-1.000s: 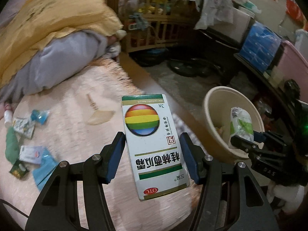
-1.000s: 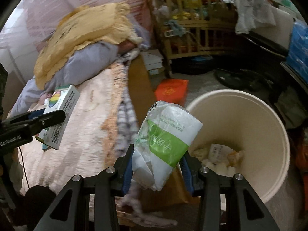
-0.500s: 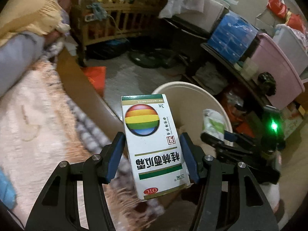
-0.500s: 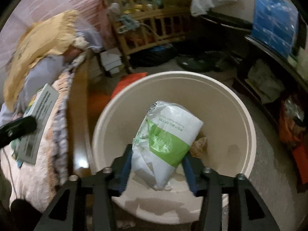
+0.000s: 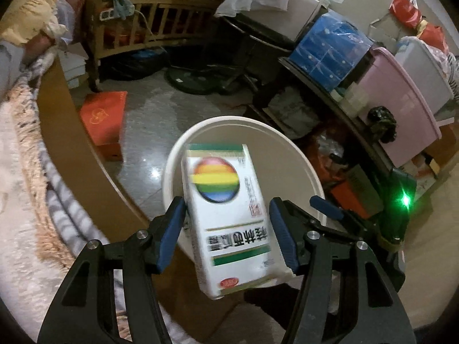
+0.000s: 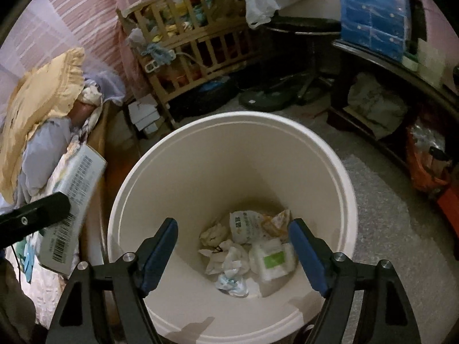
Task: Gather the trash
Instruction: 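Open both tools to drop the wrapper and box into the bucket, then move both empty tools back over the trash on the bed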
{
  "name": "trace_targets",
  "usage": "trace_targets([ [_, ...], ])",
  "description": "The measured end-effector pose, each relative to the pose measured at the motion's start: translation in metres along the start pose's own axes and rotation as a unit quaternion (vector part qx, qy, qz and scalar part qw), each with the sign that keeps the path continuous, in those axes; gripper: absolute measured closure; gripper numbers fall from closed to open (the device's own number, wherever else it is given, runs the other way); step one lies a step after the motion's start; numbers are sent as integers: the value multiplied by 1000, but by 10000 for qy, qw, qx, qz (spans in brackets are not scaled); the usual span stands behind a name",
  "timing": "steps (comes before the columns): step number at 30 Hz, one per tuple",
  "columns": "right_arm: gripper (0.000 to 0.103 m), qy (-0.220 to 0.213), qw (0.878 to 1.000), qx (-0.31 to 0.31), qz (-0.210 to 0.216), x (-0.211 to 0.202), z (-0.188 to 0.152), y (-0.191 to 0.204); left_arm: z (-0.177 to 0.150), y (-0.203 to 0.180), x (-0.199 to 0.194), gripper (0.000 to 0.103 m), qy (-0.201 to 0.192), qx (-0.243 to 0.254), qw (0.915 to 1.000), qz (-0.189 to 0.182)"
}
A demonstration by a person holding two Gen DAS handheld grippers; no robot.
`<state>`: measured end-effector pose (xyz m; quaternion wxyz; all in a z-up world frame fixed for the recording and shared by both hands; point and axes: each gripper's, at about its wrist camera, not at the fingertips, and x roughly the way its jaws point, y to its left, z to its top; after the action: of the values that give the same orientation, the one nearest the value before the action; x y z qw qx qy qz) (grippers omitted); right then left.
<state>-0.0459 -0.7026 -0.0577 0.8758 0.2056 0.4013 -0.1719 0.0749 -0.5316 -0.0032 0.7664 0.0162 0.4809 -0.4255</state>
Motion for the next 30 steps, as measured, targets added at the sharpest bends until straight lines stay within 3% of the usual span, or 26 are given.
trace_targets([
  [3,25,-50,10000,72,-42,-2,1,-4,-1,1,0,34,-9,23,10000,32],
  [8,25,15,10000,89,-31,-1,-2,-6,-7,10,-9,34,-11,3,9999,165],
  [15,25,-11,9998,-211,64,-1,-6,12,-22,33,-41,34,-248,139,9956,897],
  [30,25,-227,9908,-1278,380,-22,-26,126,-65,105,-124,34,-864,-344,9774,1899],
])
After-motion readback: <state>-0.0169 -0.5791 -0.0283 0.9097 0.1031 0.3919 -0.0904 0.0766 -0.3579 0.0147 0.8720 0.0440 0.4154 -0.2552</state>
